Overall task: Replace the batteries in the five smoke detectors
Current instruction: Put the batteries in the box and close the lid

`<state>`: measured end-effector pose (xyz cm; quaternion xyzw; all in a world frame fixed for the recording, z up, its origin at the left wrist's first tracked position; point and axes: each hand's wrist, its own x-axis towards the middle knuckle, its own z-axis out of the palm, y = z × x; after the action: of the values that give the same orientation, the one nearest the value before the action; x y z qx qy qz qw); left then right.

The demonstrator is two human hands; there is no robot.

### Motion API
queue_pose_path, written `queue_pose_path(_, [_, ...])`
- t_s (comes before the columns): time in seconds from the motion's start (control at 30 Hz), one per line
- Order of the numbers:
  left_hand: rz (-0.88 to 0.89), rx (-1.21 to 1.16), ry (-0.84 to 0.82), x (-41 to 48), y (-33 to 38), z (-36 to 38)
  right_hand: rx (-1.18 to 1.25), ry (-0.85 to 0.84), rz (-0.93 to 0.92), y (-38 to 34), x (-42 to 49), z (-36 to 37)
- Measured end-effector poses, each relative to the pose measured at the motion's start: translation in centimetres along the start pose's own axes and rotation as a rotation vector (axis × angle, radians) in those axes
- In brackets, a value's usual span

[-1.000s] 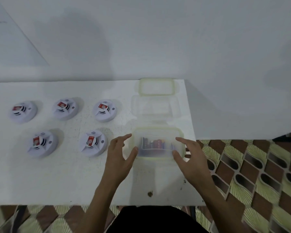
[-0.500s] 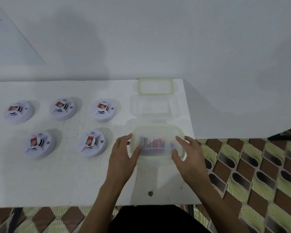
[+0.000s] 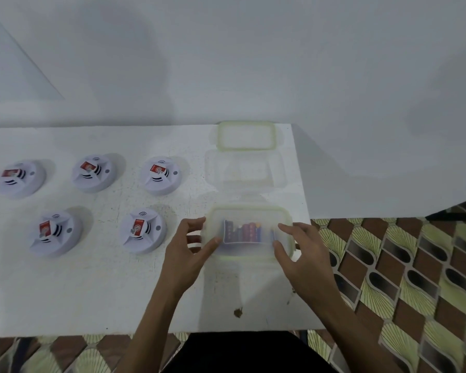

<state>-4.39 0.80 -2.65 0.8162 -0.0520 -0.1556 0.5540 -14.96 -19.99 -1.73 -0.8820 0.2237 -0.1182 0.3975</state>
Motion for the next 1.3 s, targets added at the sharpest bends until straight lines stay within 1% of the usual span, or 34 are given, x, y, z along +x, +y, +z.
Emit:
queue_pose_path(0.13, [0.014,0.049,0.007,0.1,0.2,-0.1,0.003,0.0,0.009,0.2,0.1,0.1])
queue_pose_path(0.2, [0.048,0.13,0.013,0.2,0.4,-0.2,-0.015,0.02,-0.017,0.2,0.2,0.3])
queue_pose_path(0.27, [0.075,0.162,0.008,0.2,0.6,-0.1,-0.02,0.053,-0.041,0.2,0.2,0.5])
queue_pose_path(0.33, [0.077,0.135,0.007,0.2,0.7,0.1,0.014,0.075,-0.04,0.1,0.3,0.6])
queue_pose_path(0.43, [0.044,0.066,-0.005,0.3,0.5,0.0,0.033,0.06,-0.048,0.2,0.4,0.7])
queue_pose_path(0.5, [0.048,0.108,-0.042,0.6,0.5,-0.1,0.044,0.038,-0.061,0.5,0.3,0.5])
queue_pose_path(0.57, [0.058,0.191,-0.101,1.1,0.6,-0.2,0.075,-0.042,-0.049,0.6,0.7,-0.2])
queue_pose_path(0.63, [0.104,0.281,-0.124,1.4,0.6,-0.5,0.062,-0.187,-0.026,0.8,1.4,-1.3])
queue_pose_path(0.7, [0.268,0.403,-0.134,1.9,0.6,-0.9,-0.077,-0.335,-0.087,0.8,2.5,-2.5])
queue_pose_path(0.77, [0.392,0.507,-0.252,2.4,1.0,-1.4,-0.206,-0.463,-0.206,0.7,3.9,-3.6])
queue_pose_path(0.83, [0.433,0.594,-0.41,2.8,1.6,-1.5,-0.269,-0.592,-0.269,0.4,5.2,-4.2])
queue_pose_path(0.9, [0.487,0.715,-0.479,3.4,1.7,-1.4,-0.326,-0.672,-0.314,0.2,6.2,-4.5])
queue_pose_path(0.97, [0.512,0.805,-0.503,4.2,1.6,-1.1,-0.387,-0.719,-0.363,0.1,6.8,-4.4])
queue_pose_path(1.07, [0.524,0.821,-0.524,5.1,1.3,-0.7,-0.461,-0.746,-0.42,-0.1,7.2,-3.6])
queue_pose_path(1.3, [0.59,0.855,-0.478,5.9,0.5,0.4,-0.456,-0.675,-0.461,0.0,7.2,-1.8])
